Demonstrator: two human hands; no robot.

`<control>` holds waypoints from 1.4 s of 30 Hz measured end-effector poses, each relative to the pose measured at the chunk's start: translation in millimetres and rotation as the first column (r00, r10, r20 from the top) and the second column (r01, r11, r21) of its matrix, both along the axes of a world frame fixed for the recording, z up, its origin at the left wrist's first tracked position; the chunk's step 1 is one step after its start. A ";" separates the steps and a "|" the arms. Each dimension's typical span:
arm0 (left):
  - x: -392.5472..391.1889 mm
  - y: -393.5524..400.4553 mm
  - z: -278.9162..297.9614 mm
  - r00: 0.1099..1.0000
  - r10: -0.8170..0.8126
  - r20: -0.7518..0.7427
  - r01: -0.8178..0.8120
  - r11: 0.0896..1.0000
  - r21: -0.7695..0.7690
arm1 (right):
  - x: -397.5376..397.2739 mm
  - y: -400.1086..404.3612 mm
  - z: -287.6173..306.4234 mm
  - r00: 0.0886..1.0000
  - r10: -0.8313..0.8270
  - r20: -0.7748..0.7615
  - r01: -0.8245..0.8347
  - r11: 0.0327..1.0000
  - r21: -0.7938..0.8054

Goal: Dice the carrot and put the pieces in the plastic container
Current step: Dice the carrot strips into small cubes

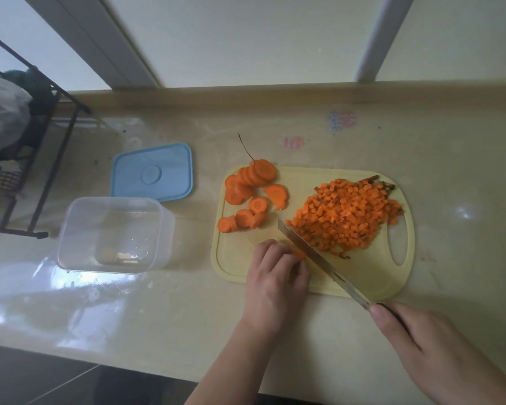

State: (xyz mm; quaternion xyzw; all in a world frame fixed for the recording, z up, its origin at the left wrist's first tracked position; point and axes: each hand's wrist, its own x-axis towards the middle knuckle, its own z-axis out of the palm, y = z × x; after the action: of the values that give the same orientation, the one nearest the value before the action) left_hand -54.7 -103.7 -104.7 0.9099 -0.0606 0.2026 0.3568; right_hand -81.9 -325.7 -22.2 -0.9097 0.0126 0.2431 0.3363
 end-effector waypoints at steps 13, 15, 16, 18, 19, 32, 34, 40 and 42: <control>-14.7 10.3 3.9 0.985 -0.172 -0.010 0.172 0.982 0.074 | 16.0 -14.2 -1.0 0.987 0.153 -0.049 -0.155 0.986 -0.052; -13.0 9.8 4.3 0.986 -0.167 -0.024 0.168 0.982 0.082 | 18.6 -13.7 0.5 0.983 0.174 -0.056 -0.177 0.983 -0.054; -12.3 9.6 4.4 0.985 -0.167 -0.030 0.169 0.982 0.083 | 19.8 -13.7 1.3 0.981 0.184 -0.061 -0.187 0.981 -0.060; -10.8 10.1 3.8 0.984 -0.173 -0.041 0.176 0.981 0.082 | 22.1 -13.4 3.2 0.977 0.200 -0.072 -0.205 0.976 -0.072; -10.5 10.6 3.4 0.983 -0.177 -0.047 0.180 0.980 0.079 | 23.1 -13.7 4.1 0.975 0.207 -0.078 -0.213 0.974 -0.080; -13.6 13.9 -1.6 0.983 -0.177 -0.050 0.180 0.980 0.083 | 36.0 -17.1 6.1 0.958 0.269 -0.099 -0.278 0.956 -0.094; -13.6 13.9 -1.1 0.982 -0.183 -0.045 0.186 0.980 0.076 | 39.1 -16.5 5.7 0.957 0.277 -0.089 -0.286 0.951 -0.119; -13.9 15.3 -5.5 0.983 -0.178 -0.045 0.181 0.980 0.082 | 50.6 8.5 -2.8 0.930 0.365 0.031 -0.359 0.925 -0.124; -14.1 15.9 -4.8 0.982 -0.186 -0.038 0.189 0.979 0.077 | 56.2 6.7 -7.5 0.941 0.336 0.050 -0.331 0.940 -0.085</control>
State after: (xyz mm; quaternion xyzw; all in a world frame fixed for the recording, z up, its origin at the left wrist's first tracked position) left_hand -68.9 -87.8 -109.5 0.9168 -0.1486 0.1515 0.3383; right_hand -25.7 -319.0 -29.8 -0.9180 -0.1430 0.2669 0.2559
